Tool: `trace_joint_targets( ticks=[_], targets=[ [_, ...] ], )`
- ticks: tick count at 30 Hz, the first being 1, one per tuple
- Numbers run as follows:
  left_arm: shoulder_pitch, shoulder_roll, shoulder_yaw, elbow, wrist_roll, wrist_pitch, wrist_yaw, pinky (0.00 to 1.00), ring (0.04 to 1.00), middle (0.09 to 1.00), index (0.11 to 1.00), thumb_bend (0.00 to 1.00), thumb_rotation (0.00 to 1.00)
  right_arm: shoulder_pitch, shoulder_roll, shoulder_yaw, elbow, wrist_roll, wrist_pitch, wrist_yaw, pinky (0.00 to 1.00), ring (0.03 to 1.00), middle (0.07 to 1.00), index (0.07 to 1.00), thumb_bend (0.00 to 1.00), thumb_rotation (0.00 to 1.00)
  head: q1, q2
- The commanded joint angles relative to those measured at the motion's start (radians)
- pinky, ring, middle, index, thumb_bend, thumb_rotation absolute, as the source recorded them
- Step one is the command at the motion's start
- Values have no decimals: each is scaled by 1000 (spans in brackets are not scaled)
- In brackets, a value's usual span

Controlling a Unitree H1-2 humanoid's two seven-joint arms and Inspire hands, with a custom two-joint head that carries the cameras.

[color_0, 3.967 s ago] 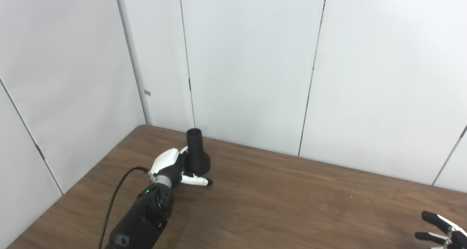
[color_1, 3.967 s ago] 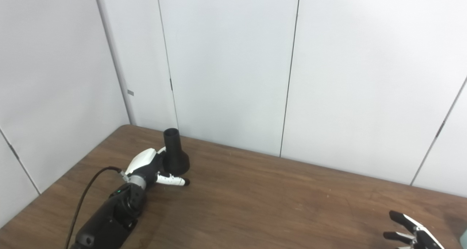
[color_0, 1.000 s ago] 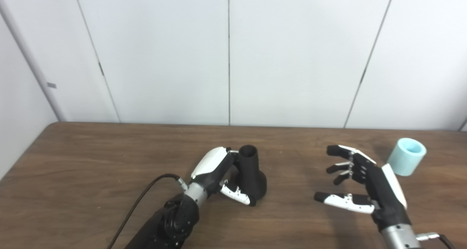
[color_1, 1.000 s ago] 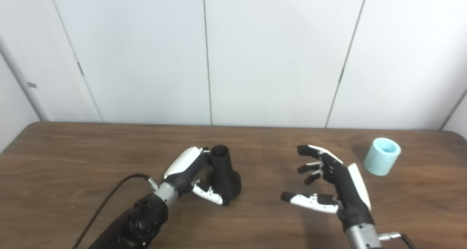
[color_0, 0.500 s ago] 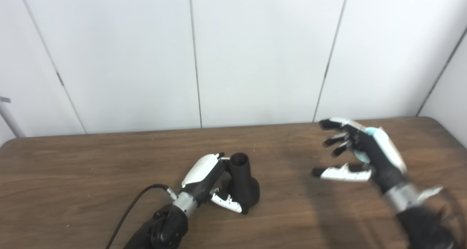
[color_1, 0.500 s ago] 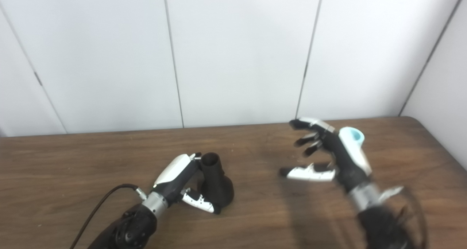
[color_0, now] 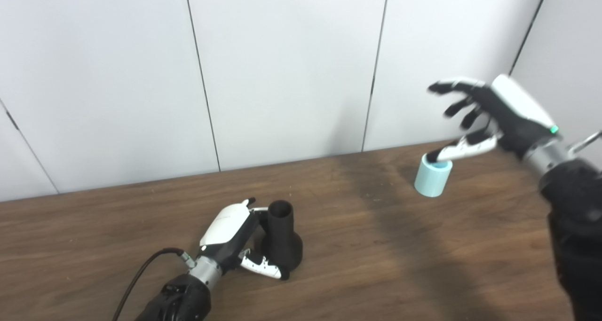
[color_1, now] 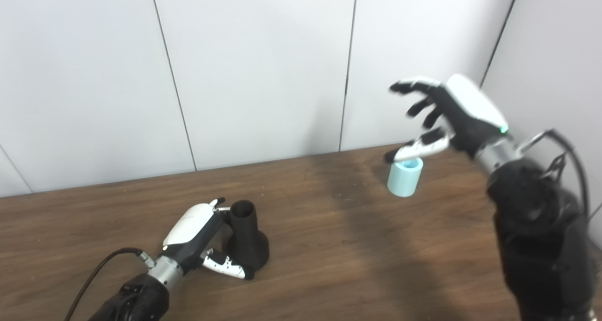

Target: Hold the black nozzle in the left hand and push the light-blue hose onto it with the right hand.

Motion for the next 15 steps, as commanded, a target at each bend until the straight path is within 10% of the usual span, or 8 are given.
trace_joint_targets(
  ticks=[1, 9, 15],
  targets=[
    [67, 17, -72, 66, 87, 72, -99, 1000, 595, 467, 500, 526, 0, -48, -26, -12, 9, -31, -2, 14, 498, 690, 835, 779, 808, 70, -13, -7],
    [80, 41, -52, 89, 55, 34, -85, 1000, 593, 476, 495, 526, 0, -129, -47, 45, 137, -168, -2, 203, 710, 865, 918, 836, 844, 86, -114, -58],
    [84, 45, -48, 136, 43, -12, -61, 1000, 597, 458, 504, 525, 0, -179, -100, 151, 340, -100, -8, 191, 840, 947, 965, 871, 863, 103, -147, -77]
  ],
)
